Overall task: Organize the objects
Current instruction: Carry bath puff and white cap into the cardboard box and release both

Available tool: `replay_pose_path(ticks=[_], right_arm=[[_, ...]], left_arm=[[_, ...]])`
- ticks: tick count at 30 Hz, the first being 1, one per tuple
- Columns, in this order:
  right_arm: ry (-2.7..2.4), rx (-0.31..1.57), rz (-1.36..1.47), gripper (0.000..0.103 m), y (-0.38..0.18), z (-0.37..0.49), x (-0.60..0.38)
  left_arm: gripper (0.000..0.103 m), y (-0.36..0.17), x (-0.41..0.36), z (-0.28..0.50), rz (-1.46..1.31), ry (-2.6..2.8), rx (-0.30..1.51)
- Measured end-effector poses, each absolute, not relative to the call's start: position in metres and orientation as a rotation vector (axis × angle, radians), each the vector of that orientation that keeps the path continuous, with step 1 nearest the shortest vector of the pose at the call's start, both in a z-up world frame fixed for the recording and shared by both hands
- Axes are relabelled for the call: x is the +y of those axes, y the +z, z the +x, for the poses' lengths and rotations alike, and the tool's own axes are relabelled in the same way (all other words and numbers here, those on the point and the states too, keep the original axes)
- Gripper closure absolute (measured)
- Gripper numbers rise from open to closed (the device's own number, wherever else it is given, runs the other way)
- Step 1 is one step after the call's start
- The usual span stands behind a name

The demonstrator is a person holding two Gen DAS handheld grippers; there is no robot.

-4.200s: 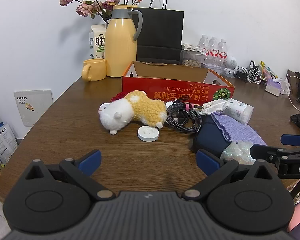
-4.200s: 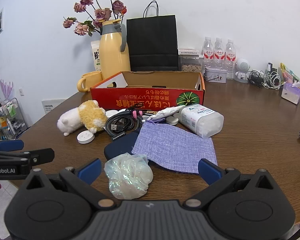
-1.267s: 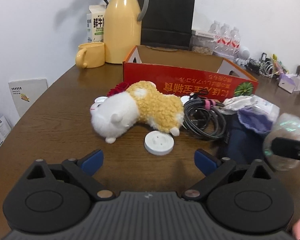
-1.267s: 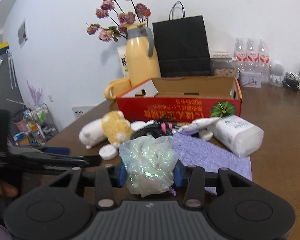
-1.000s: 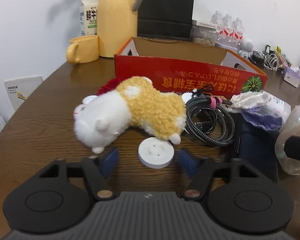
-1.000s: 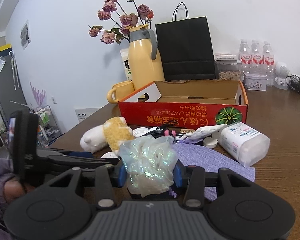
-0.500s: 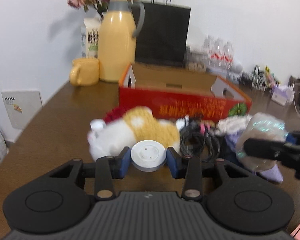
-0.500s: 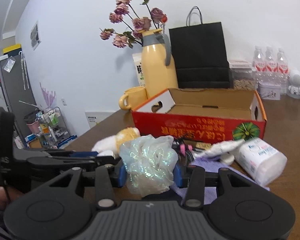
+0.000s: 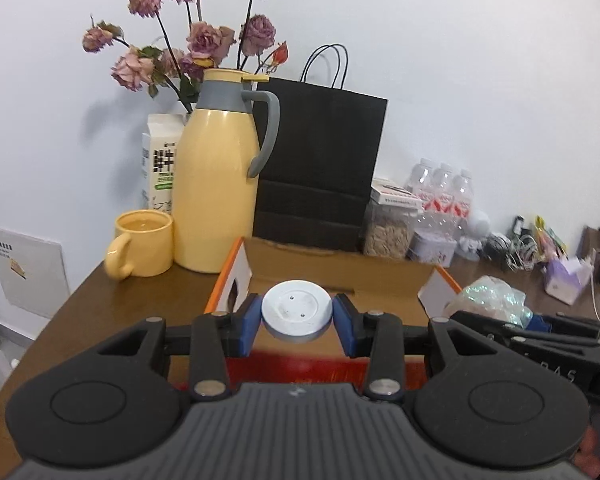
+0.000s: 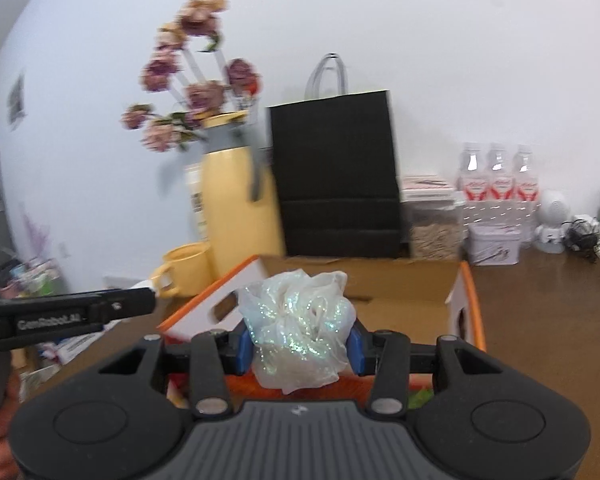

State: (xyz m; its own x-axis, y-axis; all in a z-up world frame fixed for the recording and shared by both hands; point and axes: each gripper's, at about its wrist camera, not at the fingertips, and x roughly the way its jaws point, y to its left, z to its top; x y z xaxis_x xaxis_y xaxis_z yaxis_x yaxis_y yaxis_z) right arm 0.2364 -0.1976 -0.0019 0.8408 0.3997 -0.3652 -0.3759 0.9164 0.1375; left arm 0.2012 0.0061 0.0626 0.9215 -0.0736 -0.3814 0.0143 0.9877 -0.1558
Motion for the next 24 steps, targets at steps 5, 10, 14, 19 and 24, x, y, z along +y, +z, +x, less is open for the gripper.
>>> replay_pose_path(ticks=[5,10,14,19,24], right_arm=[[0.334,0.464,0.064,0.060,-0.019,0.304,-0.200],[0.273,0.565,0.078,0.060,-0.055,0.350,-0.202],[0.290,0.624,0.069,0.058,-0.070,0.358,-0.203],[0.272,0.619,0.078,0.030,-0.070,0.352,-0.207],[0.284,0.561,0.089,0.001,-0.058,0.339,-0.211]], left_arm=[[0.063,0.051,-0.008,0.267,-0.177,0.004,0.450],[0.063,0.024,-0.014,0.313,-0.199,0.080,0.525],[0.063,0.008,-0.019,0.321,-0.152,0.074,0.572],[0.000,0.011,-0.023,0.314,-0.123,0.106,0.533],[0.000,0.021,-0.024,0.298,-0.136,0.096,0.479]])
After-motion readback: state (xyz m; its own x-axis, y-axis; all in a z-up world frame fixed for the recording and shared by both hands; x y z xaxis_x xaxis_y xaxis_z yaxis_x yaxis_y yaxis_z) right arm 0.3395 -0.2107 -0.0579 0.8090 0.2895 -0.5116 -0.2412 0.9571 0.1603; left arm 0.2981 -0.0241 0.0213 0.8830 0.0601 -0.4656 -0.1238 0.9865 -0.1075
